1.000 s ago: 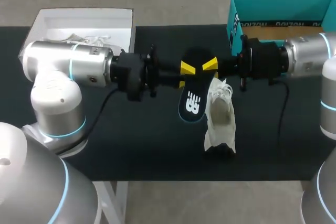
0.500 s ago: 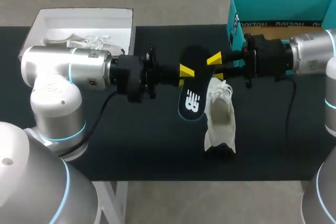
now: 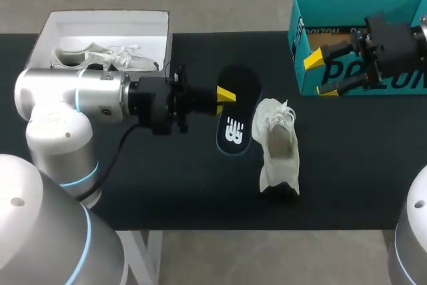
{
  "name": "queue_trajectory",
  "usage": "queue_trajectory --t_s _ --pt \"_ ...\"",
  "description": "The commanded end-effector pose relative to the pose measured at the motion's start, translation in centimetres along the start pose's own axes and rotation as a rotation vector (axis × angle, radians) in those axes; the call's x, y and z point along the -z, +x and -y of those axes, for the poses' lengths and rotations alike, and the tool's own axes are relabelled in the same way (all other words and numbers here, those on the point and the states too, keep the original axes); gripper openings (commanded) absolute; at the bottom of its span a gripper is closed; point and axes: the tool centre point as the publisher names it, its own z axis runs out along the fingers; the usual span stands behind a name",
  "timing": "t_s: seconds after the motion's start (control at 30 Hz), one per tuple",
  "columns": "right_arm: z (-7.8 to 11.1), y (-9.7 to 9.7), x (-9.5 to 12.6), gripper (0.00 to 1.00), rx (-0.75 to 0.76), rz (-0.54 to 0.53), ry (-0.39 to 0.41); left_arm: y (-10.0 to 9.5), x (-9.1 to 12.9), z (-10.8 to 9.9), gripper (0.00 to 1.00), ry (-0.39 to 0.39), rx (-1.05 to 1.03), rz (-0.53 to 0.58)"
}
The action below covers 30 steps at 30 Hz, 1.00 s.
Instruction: Take the shoe out of the shoebox, open the shoe tongue, remove and reinsert the insole, then place the shoe into the shoebox
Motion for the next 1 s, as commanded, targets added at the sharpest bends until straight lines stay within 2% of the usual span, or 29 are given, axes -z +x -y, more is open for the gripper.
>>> queue_trajectory --t_s 0.03,0.37,0.47,0.57,0.7,0.8,1.0 --pt "0.3 0.8 1.5 1.00 0.168 0.474 -0.020 0.4 0.1 0.5 0.00 -0.018 0.010 -0.003" --pt "0.3 0.8 1.5 1.00 0.168 0.474 -0.020 0.5 0.6 0.8 0.00 -0.055 0.040 -0.007" --pt "0.5 1.6 1.2 1.00 0.388 0.630 0.041 0.6 1.0 0.9 0.00 -0.063 0.045 -0.007" --pt "1.0 1.2 1.3 1.00 0.575 0.672 0.122 0.7 1.2 0.9 0.00 -0.070 0.052 -0.006" --pt "2.3 0.2 1.5 1.00 0.805 0.625 0.266 0.9 1.2 1.0 0.00 -0.073 0.059 -0.006" --pt "2.7 -0.8 1.9 1.00 0.869 0.609 0.343 1.0 1.3 0.9 0.00 -0.076 0.063 -0.007" --pt "3.6 -1.4 3.2 1.00 0.929 0.500 0.406 1.1 1.4 0.7 0.00 -0.078 0.068 -0.005"
